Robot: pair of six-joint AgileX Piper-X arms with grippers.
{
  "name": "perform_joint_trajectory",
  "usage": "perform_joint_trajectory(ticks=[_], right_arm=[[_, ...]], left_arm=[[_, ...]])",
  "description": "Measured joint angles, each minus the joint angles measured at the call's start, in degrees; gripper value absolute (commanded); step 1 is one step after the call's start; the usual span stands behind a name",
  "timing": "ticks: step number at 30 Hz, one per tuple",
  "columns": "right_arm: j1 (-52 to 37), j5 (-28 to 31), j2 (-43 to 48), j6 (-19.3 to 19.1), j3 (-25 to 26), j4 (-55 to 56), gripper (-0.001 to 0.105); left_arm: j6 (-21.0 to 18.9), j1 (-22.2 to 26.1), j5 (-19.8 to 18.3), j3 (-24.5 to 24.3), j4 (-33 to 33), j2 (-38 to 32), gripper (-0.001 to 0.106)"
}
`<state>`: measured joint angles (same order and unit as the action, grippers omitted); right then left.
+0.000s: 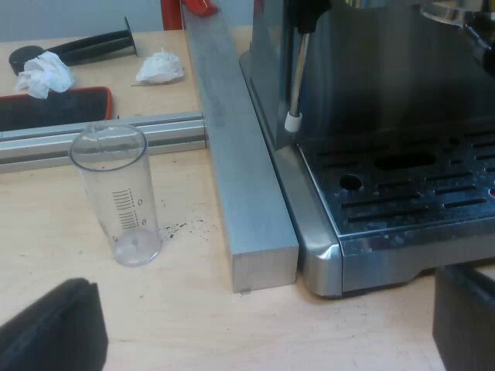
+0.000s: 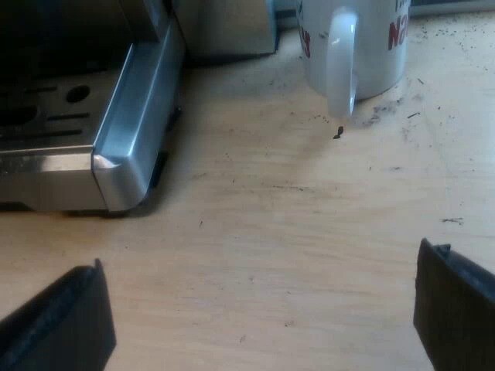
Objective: Place mug into machine
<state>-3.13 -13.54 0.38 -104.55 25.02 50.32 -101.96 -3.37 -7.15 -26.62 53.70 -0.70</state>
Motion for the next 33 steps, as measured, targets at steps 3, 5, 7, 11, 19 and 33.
perform_joint_trajectory(ticks=[3, 5, 7, 11, 19, 33], right_arm=[[0.0, 0.0, 0.0, 0.0, 0.0, 0.0, 0.080], [0.0, 0.0, 0.0, 0.0, 0.0, 0.0, 0.080], [0.0, 0.0, 0.0, 0.0, 0.0, 0.0, 0.080], [0.0, 1.9, 0.0, 0.3, 0.4, 0.3, 0.080], [0.0, 5.2, -5.0, 0.4, 9.7, 7.3, 0.080], [0.0, 3.0, -15.6, 0.4, 13.7, 9.0, 0.080]], left_arm=[[0.0, 0.0, 0.0, 0.0, 0.0, 0.0, 0.087], [0.0, 0.0, -0.1, 0.0, 0.0, 0.0, 0.087], [0.0, 0.0, -0.8, 0.0, 0.0, 0.0, 0.087], [0.0, 0.0, -3.5, -0.1, 0.0, 0.0, 0.087], [0.0, -6.3, -11.4, -3.9, -1.6, 0.0, 0.087], [1.2, -22.8, -21.8, -3.0, -5.8, 8.1, 0.087]])
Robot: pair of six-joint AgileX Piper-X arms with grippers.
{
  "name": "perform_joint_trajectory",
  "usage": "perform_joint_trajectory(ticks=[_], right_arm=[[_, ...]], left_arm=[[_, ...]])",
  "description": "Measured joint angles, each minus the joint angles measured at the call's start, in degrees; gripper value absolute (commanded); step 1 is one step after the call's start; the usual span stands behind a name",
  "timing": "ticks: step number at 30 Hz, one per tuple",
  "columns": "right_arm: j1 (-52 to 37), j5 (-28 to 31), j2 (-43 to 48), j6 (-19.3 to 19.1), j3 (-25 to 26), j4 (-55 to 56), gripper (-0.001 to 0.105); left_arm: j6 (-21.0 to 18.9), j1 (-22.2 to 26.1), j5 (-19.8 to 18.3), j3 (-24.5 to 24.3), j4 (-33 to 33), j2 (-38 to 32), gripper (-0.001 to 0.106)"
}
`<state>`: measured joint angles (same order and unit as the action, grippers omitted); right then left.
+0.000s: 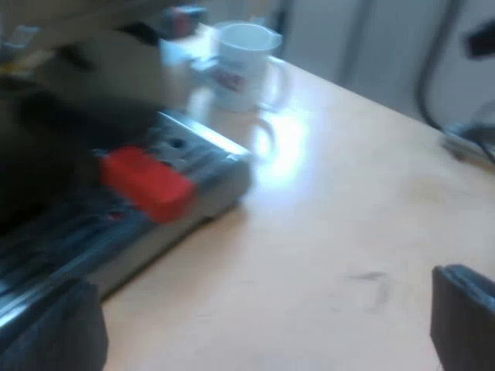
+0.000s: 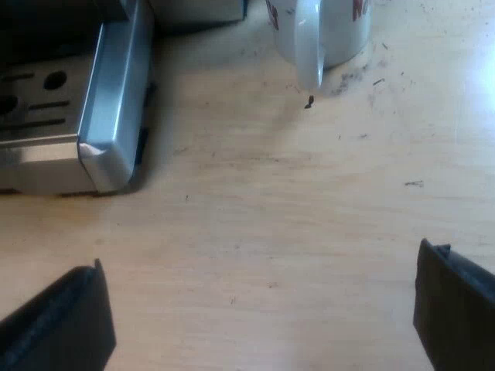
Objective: Place mug into machine
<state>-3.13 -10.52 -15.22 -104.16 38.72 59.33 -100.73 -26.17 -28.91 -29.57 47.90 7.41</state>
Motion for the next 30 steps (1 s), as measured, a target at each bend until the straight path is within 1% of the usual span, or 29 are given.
perform_joint_trajectory(ticks=[2, 3, 7, 9, 10, 13, 15, 18, 23, 30], right_arm=[[0.0, -0.3, -1.8, 0.0, 0.0, 0.0, 0.080], [0.0, -0.5, -2.6, -0.3, 0.0, 0.0, 0.080], [0.0, -0.8, -5.6, -1.8, 0.0, -0.5, 0.080], [0.0, -0.8, -7.2, -2.1, 0.0, -1.7, 0.080], [0.0, -0.8, -7.5, -2.3, 0.0, -2.1, 0.080], [0.0, -0.8, -8.6, -4.0, -0.9, -5.3, 0.080], [0.0, -0.8, -9.2, -4.6, -2.5, -9.0, 0.080], [0.0, -0.8, -9.4, -4.7, -5.2, -13.4, 0.080], [0.0, -0.8, -9.4, -4.7, -9.3, -20.1, 0.080], [0.0, -0.8, -9.7, -4.7, -19.2, -36.9, 0.080]], left_arm=[[0.1, -1.0, -0.3, 0.6, -1.3, 0.4, 0.087], [0.1, -2.5, -0.5, 2.0, -4.1, 0.9, 0.087], [0.1, -4.1, -0.8, 5.4, -9.0, 1.0, 0.087], [0.1, -4.5, -1.1, 8.0, -11.3, 1.1, 0.087], [0.1, -4.5, -1.2, 8.2, -11.7, 1.1, 0.087], [0.1, -4.5, -1.2, 11.3, -15.0, 1.1, 0.087], [0.1, -4.5, -1.2, 14.1, -17.3, 1.1, 0.087], [0.1, -4.5, -1.2, 16.1, -19.4, 1.5, 0.087], [0.1, -4.5, -1.3, 17.5, -21.8, 3.2, 0.087], [0.1, -4.5, -1.3, 18.2, -25.8, 11.0, 0.087]])
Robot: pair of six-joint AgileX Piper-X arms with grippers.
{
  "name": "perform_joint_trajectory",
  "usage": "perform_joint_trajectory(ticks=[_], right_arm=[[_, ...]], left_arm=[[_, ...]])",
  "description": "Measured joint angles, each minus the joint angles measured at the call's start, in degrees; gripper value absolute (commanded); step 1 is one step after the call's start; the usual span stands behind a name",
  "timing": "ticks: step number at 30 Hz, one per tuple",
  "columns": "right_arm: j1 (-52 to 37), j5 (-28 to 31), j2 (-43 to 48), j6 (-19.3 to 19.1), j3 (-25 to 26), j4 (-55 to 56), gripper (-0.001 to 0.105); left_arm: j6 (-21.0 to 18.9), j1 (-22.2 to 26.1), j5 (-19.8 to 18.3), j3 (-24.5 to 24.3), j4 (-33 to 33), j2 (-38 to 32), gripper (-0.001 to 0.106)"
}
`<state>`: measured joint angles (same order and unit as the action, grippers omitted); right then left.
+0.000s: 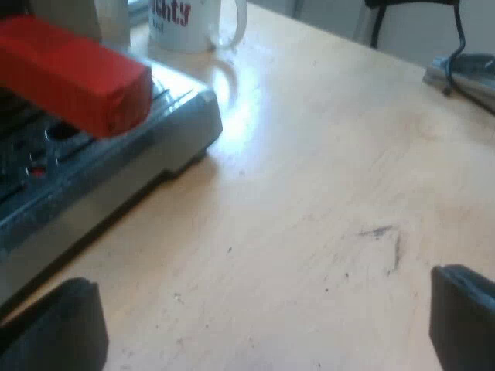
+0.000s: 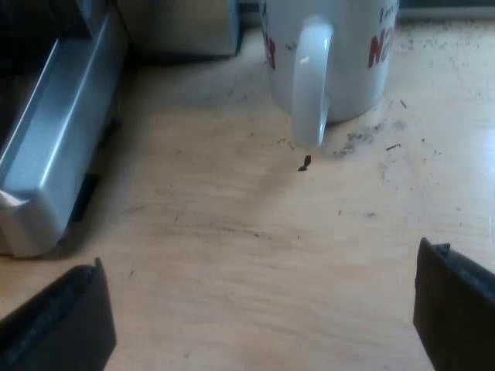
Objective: Place mug into machine
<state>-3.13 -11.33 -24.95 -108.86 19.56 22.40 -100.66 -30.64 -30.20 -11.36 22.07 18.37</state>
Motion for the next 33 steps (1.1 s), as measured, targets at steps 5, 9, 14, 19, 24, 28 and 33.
perform_joint_trajectory(ticks=[5, 9, 14, 19, 24, 28, 33], right_arm=[[0.0, 1.3, -2.8, 0.0, -3.7, -8.9, 0.080], [0.0, 3.3, -7.9, 0.0, -5.4, -18.2, 0.080], [0.5, 3.9, -15.1, 0.0, -6.1, -26.4, 0.080], [4.6, 7.5, -26.2, 1.3, -6.2, -38.2, 0.080], [8.1, 14.2, -40.2, 3.1, -6.2, -51.5, 0.080], [8.1, 15.6, -45.8, 4.6, -5.8, -57.5, 0.080], [8.1, 18.1, -51.5, 5.9, -4.3, -64.2, 0.080]], left_arm=[[0.0, 0.0, -0.1, 0.0, -2.0, 4.3, 0.087], [0.0, 0.0, -0.1, 0.0, -2.1, 5.4, 0.087], [0.0, 0.0, -0.1, 0.0, -2.3, 5.5, 0.087], [0.0, 0.0, -0.1, 0.0, -2.5, 5.5, 0.087], [0.0, 0.0, -0.1, 0.0, -2.5, 5.5, 0.087], [0.0, 0.0, -0.1, 0.0, -2.5, 5.5, 0.087], [0.0, 0.0, -0.1, 0.0, -2.5, 5.5, 0.087]])
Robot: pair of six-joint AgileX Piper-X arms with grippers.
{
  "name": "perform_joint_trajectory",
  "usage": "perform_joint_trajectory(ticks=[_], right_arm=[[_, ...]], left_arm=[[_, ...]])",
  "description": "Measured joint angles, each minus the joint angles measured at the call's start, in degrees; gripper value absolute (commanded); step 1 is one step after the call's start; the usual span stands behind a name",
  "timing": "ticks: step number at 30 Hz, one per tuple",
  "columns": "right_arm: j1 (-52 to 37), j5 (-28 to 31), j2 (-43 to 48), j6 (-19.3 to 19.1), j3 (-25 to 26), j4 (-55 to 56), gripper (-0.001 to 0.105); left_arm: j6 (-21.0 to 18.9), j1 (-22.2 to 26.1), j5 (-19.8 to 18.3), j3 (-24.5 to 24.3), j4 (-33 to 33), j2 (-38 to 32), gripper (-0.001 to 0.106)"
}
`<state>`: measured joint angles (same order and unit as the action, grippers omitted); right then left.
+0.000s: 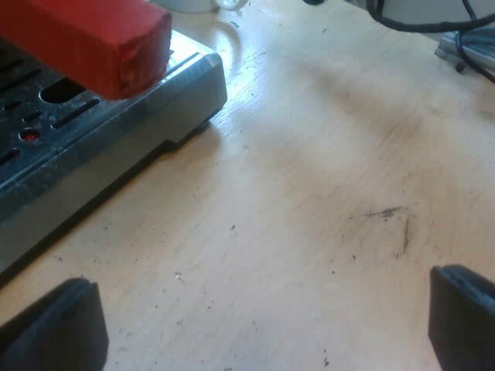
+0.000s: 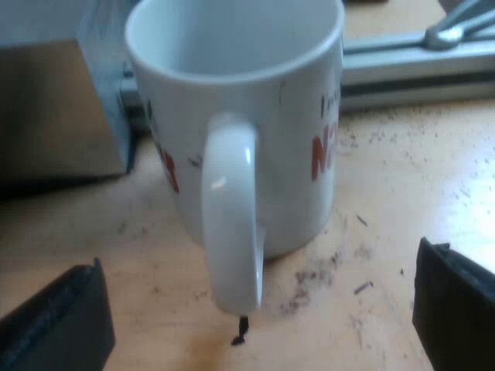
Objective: Place mug into machine
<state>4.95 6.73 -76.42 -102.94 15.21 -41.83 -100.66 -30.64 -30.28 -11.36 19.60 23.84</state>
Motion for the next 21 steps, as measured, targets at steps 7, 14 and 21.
perform_joint_trajectory(ticks=[7, 14, 21], right_arm=[[0.0, 0.4, -11.1, 0.2, 8.9, -3.9, 0.080], [0.0, 0.4, -14.4, 0.2, 11.9, -3.8, 0.077], [0.0, 4.8, -14.4, 0.2, 11.9, -2.2, 0.033]], left_arm=[[0.0, 0.0, 0.0, 0.0, 0.0, 0.0, 0.087], [0.0, 0.0, 0.0, 0.0, 0.0, 0.0, 0.087], [0.0, 0.0, 0.0, 0.0, 0.0, 0.0, 0.087]])
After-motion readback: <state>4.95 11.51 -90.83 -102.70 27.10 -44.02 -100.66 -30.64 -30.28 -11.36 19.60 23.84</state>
